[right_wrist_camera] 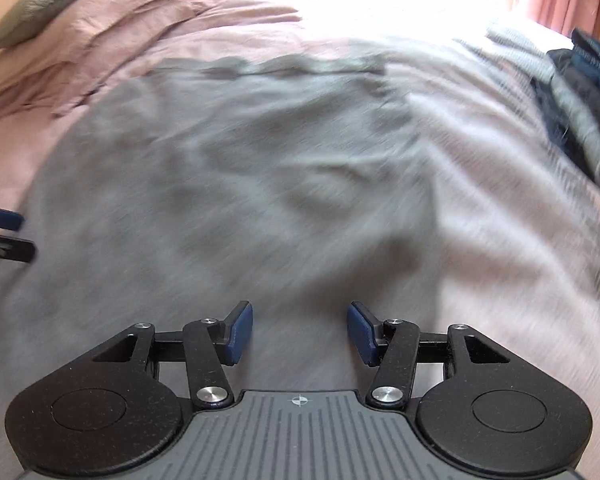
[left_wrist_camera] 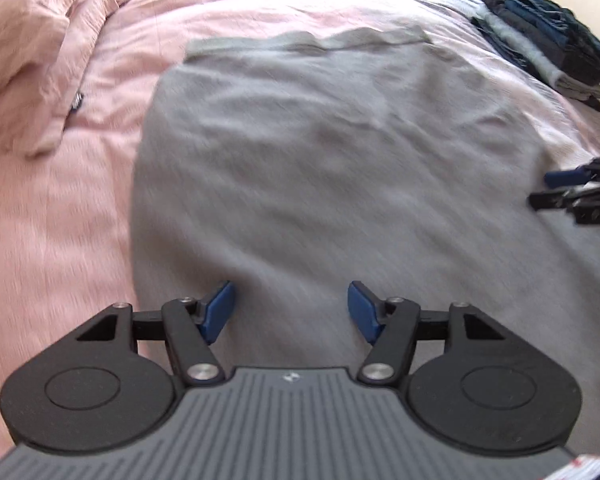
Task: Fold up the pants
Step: 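Move both grippers to the sweatshirt's collar edge, then grasp the collar edge with both grippers and fold it toward the hem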
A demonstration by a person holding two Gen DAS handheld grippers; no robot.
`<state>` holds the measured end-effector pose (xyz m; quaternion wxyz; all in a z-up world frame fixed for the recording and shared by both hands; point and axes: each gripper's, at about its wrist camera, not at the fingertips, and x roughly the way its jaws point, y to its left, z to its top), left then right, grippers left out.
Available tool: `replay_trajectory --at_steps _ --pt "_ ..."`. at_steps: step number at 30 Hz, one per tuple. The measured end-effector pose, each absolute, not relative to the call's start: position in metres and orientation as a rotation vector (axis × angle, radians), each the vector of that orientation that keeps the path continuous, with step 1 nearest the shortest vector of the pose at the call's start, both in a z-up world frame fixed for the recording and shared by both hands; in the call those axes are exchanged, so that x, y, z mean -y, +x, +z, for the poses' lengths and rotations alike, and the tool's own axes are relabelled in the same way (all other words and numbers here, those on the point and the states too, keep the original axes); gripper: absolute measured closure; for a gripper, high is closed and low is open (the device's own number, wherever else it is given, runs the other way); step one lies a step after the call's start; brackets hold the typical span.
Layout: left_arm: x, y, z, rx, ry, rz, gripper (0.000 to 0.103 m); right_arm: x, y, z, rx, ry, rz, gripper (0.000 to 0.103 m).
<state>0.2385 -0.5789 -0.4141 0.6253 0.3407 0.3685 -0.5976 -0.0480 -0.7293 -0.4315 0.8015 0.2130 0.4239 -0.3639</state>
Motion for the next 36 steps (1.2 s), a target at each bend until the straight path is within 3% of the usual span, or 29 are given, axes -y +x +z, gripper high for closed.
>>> replay_trajectory --at_steps 9,14,19,23,25,27,29,36 --pt "0.714 0.334 -0.41 -0.691 0.747 -1.381 0.042 0.874 -0.015 -0.412 -0.793 0.469 -0.811 0.052" --pt "0.765 0.368 -0.41 -0.809 0.669 -1.46 0.041 0.925 0.021 -0.397 -0.776 0.47 -0.695 0.052" --pt "0.796 0.384 -0.429 -0.902 0.628 -1.475 0.041 0.956 0.043 -0.417 -0.849 0.459 -0.67 0.052" --pt "0.814 0.391 -0.445 -1.012 0.564 -1.496 0.042 0.977 0.04 -0.431 -0.78 0.586 -0.655 0.052" --pt "0.816 0.39 -0.446 -1.001 0.543 -1.526 0.056 0.977 0.044 -0.434 -0.766 0.586 -0.641 0.07" --pt "0.813 0.389 -0.441 -0.983 0.524 -1.54 0.082 0.972 0.048 -0.431 -0.776 0.523 -0.649 0.092" --pt "0.807 0.392 -0.431 -0.946 0.509 -1.562 0.095 0.966 0.039 -0.424 -0.73 0.504 -0.627 0.094" --pt "0.745 0.386 -0.369 -0.802 0.366 -1.703 0.097 0.916 0.008 -0.362 -0.541 0.386 -0.59 0.094"
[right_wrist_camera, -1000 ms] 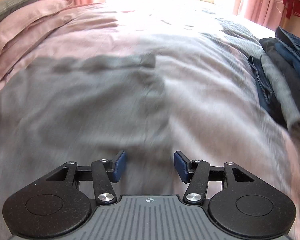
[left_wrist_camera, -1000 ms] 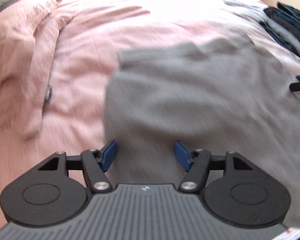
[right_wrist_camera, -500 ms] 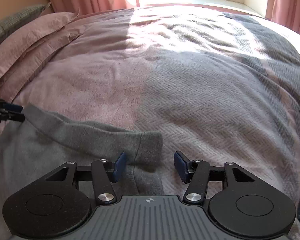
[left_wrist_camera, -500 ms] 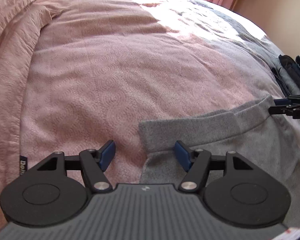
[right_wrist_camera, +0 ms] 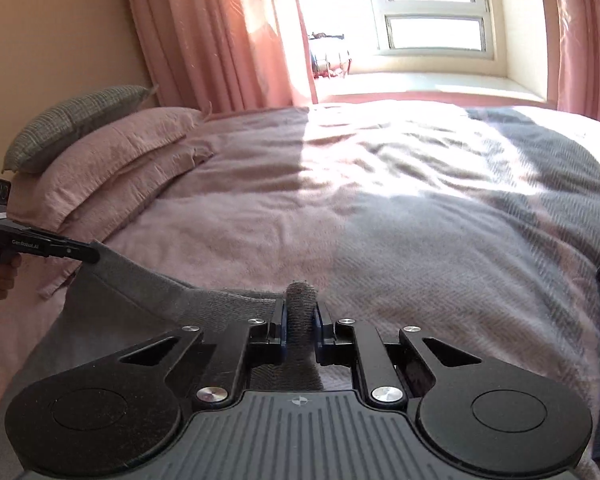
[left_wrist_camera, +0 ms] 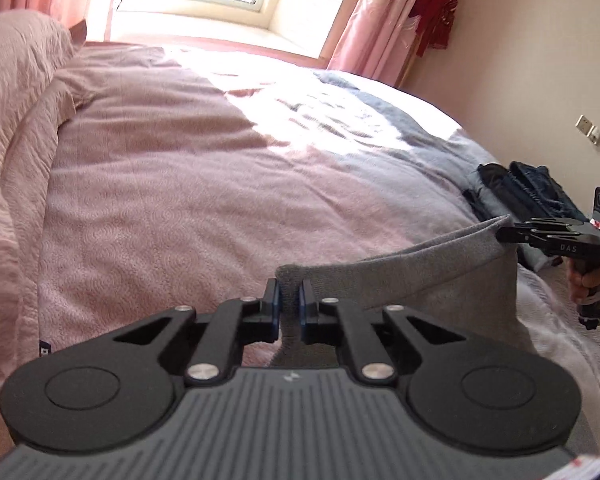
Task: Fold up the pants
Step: 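Grasp the collar edge with both grippers and fold it toward the hem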
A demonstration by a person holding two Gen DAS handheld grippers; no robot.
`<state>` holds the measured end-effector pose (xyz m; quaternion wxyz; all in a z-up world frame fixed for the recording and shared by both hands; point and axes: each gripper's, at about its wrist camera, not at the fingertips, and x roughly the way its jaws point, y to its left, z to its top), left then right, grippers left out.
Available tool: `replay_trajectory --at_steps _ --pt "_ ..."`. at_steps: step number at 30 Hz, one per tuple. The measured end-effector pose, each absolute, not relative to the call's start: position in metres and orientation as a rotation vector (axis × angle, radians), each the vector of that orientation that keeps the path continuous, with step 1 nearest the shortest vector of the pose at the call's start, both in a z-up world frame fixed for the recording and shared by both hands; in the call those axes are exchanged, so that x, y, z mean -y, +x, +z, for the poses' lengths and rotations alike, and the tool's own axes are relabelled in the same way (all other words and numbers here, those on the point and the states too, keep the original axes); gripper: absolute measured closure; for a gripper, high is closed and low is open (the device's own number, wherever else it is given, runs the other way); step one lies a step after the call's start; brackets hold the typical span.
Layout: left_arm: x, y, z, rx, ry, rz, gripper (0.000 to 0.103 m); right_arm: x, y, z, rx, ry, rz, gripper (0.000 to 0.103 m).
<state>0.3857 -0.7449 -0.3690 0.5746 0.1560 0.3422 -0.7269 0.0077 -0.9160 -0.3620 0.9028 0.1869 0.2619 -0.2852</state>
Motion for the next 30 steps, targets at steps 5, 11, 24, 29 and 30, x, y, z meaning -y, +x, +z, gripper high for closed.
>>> replay_trajectory --at_steps 5,11,24,29,30 --pt "0.651 0.363 -0.333 -0.722 0.313 -1.746 0.097 0.83 -0.027 -0.323 -0.511 0.214 -0.541 0.094" --pt "0.535 0.307 -0.364 -0.836 0.494 -1.702 0.096 0.704 -0.078 -0.325 -0.647 0.225 -0.471 0.094" --pt "0.475 0.334 -0.411 -1.299 0.047 -1.437 0.058 0.679 -0.13 -0.39 -0.587 1.097 -0.714 0.056" --pt "0.477 0.336 -0.429 -1.424 0.016 -1.362 0.057 0.688 -0.139 -0.412 -0.51 1.341 -0.761 0.056" --pt "0.479 0.334 -0.434 -1.449 0.015 -1.348 0.058 0.689 -0.14 -0.418 -0.491 1.381 -0.766 0.056"
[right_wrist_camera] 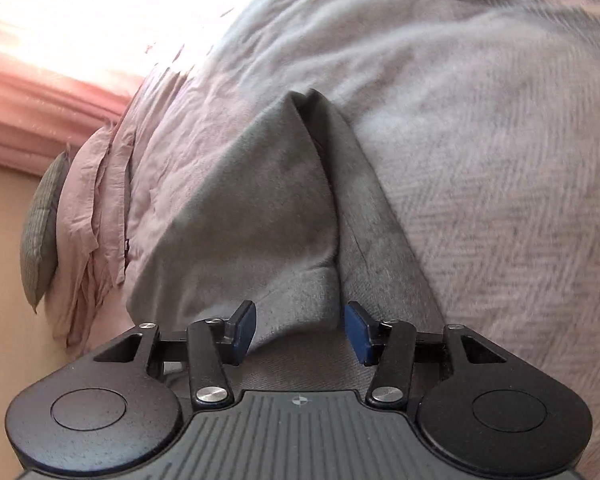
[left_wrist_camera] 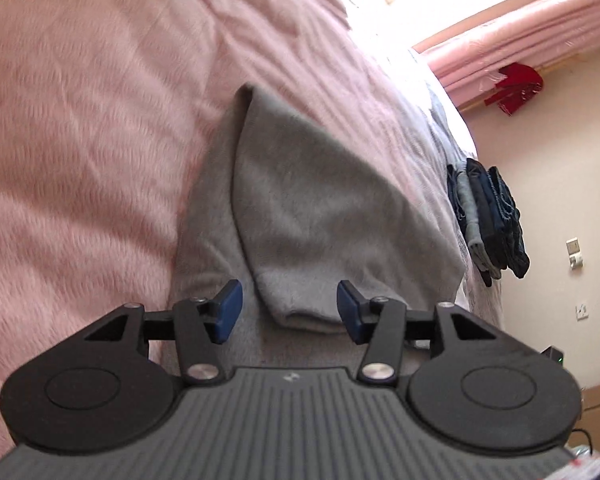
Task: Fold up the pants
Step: 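Grasp the collar edge with both grippers and fold it toward the hem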
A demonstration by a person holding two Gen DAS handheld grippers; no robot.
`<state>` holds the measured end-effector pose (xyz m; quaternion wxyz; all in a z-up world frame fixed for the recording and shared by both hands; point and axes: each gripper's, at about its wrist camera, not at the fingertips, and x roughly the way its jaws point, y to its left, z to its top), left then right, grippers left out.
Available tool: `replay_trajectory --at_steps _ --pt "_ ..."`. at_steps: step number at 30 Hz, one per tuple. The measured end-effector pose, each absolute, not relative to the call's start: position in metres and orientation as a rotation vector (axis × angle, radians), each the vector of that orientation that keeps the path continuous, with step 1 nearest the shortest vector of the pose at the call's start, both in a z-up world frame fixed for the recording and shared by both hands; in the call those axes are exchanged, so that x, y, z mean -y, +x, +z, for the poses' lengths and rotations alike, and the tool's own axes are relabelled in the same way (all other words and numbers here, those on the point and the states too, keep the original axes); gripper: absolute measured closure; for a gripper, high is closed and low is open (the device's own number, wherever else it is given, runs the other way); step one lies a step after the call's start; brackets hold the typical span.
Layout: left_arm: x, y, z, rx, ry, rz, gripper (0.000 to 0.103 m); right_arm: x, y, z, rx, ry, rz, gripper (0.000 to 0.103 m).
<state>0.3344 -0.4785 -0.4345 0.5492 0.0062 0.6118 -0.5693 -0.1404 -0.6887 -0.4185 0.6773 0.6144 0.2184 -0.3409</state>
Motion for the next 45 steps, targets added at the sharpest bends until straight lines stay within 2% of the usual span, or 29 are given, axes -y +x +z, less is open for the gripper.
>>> replay_trajectory --at_steps 2,5,6,9,14,25,41,45 --pt "0.483 0.332 -0.444 -1.491 -0.017 -1.324 0.062 0.692 -0.141 -0.426 -0.437 1.434 -0.774 0.056" --pt "0.485 0.329 -0.448 -1.494 -0.037 -1.302 0.084 0.698 -0.139 -0.43 -0.446 1.447 -0.799 0.08" --pt "0.484 0.328 -0.447 -1.473 -0.014 -1.305 0.089 0.699 -0.138 -0.428 -0.462 1.433 -0.806 0.083" --pt "0.471 0.325 -0.436 -1.445 0.0 -1.328 0.093 0.692 -0.143 -0.414 -0.465 1.358 -0.822 0.087" --pt "0.441 0.309 -0.411 -1.355 0.073 -1.377 0.093 0.664 -0.151 -0.388 -0.457 1.278 -0.802 0.087" --pt "0.396 0.283 -0.403 -1.309 0.134 -1.368 0.094 0.618 -0.171 -0.381 -0.489 1.233 -0.806 0.087" --pt "0.379 0.271 -0.396 -1.266 0.182 -1.351 0.094 0.588 -0.179 -0.374 -0.519 1.173 -0.787 0.087" --pt "0.378 0.267 -0.408 -1.283 0.235 -1.324 0.094 0.583 -0.18 -0.382 -0.551 1.193 -0.791 0.087"
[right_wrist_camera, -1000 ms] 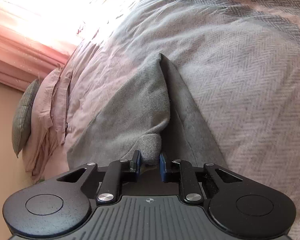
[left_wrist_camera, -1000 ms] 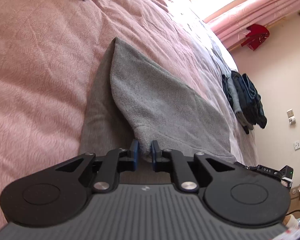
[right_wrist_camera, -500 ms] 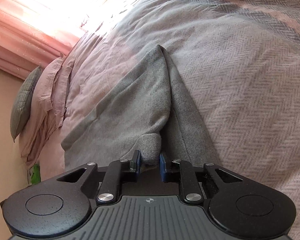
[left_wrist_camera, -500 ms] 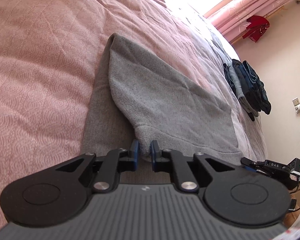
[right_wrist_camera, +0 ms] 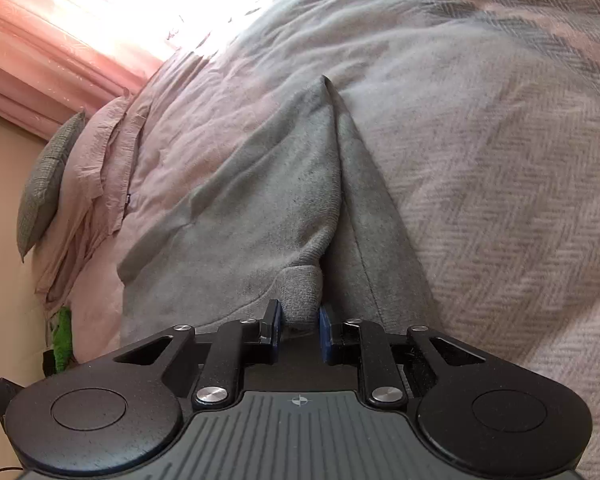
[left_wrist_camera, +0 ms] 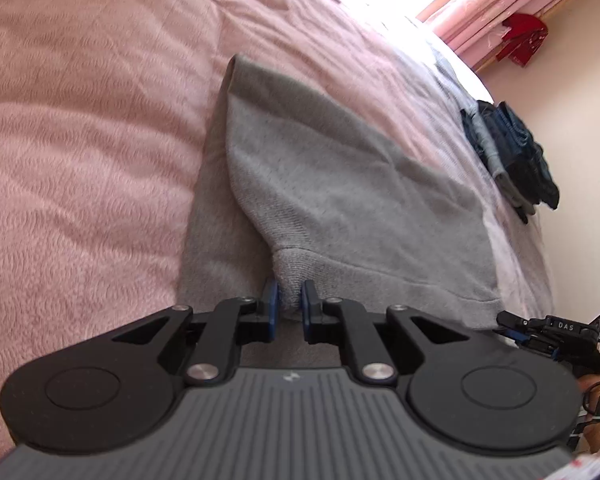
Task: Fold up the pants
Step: 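Grasp the collar edge with both grippers and fold it toward the hem, then lower the folded collar edge onto the sweatshirt and open both grippers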
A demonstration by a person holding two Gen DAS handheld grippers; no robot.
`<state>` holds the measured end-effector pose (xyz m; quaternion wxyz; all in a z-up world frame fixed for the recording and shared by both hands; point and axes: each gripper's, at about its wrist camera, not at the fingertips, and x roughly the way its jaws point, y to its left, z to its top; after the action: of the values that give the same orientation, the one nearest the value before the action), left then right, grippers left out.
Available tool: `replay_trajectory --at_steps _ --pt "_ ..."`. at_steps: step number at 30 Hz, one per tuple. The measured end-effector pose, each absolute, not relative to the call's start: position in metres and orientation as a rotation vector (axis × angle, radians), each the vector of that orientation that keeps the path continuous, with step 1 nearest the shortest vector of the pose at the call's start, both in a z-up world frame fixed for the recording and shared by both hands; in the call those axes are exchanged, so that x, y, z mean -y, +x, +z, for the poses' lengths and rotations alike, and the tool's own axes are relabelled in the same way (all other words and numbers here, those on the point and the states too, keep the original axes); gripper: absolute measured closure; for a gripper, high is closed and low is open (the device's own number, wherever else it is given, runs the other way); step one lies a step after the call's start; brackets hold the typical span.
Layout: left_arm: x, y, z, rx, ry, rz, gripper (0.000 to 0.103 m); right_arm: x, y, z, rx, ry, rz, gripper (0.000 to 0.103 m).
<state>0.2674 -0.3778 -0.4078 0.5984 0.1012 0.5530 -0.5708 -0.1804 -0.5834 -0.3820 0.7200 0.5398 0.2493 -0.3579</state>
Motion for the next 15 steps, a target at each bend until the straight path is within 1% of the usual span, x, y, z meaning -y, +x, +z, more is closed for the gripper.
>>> replay_trajectory --at_steps 3,5,6,9,12,15 --pt "0.377 0.266 -0.414 -1.309 0.28 -1.281 0.089 0.586 -0.178 -0.398 -0.602 1.229 -0.818 0.085" --pt "0.368 0.271 -0.407 -1.289 0.285 -1.26 0.087 0.589 -0.177 -0.392 -0.623 1.239 -0.848 0.08" --pt "0.363 0.274 -0.402 -1.269 0.304 -1.236 0.087 0.589 -0.174 -0.384 -0.652 1.192 -0.876 0.077" --pt "0.364 0.284 -0.384 -1.181 0.359 -1.199 0.087 0.587 -0.158 -0.354 -0.723 0.95 -0.962 0.076" --pt "0.4 0.278 -0.372 -1.034 0.448 -1.248 0.087 0.598 -0.131 -0.34 -0.723 0.712 -0.944 0.076" --pt "0.456 0.267 -0.372 -0.953 0.457 -1.331 0.087 0.626 -0.088 -0.347 -0.741 0.529 -0.893 0.076"
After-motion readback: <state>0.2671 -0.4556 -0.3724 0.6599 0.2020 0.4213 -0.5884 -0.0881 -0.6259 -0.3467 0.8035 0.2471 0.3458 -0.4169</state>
